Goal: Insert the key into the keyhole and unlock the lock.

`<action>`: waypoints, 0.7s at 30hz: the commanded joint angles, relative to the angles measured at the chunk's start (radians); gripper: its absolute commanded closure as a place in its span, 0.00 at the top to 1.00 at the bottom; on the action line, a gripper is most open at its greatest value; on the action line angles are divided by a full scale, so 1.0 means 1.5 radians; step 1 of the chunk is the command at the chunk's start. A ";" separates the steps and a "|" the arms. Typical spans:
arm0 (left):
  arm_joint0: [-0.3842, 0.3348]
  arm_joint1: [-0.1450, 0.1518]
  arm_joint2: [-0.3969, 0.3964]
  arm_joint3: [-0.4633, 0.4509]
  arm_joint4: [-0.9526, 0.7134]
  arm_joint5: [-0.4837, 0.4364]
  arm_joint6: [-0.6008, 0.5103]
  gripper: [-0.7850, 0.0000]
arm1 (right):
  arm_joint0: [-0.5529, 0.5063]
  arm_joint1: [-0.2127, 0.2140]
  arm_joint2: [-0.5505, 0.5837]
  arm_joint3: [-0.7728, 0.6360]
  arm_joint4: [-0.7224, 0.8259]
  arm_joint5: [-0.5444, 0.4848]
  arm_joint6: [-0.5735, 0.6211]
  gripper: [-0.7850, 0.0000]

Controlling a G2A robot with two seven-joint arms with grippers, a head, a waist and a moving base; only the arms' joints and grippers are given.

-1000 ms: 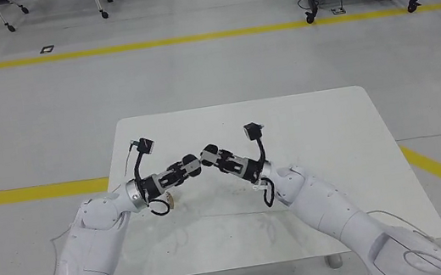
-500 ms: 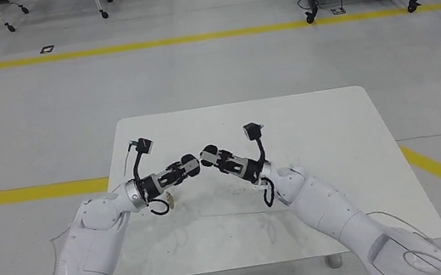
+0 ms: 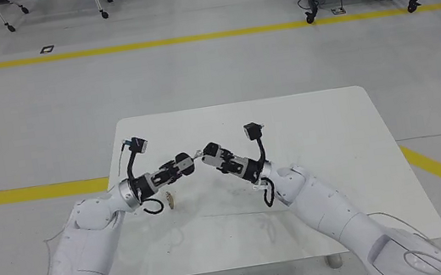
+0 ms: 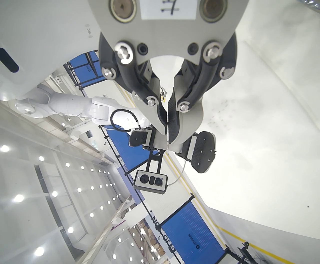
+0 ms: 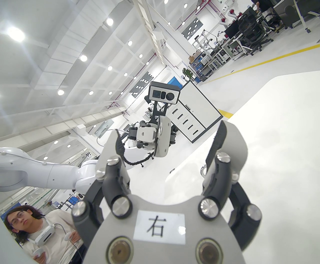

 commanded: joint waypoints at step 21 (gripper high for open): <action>-0.032 0.027 0.029 -0.004 -0.001 0.064 -0.171 0.00 | -0.031 0.063 0.059 -0.099 0.032 0.030 0.277 0.46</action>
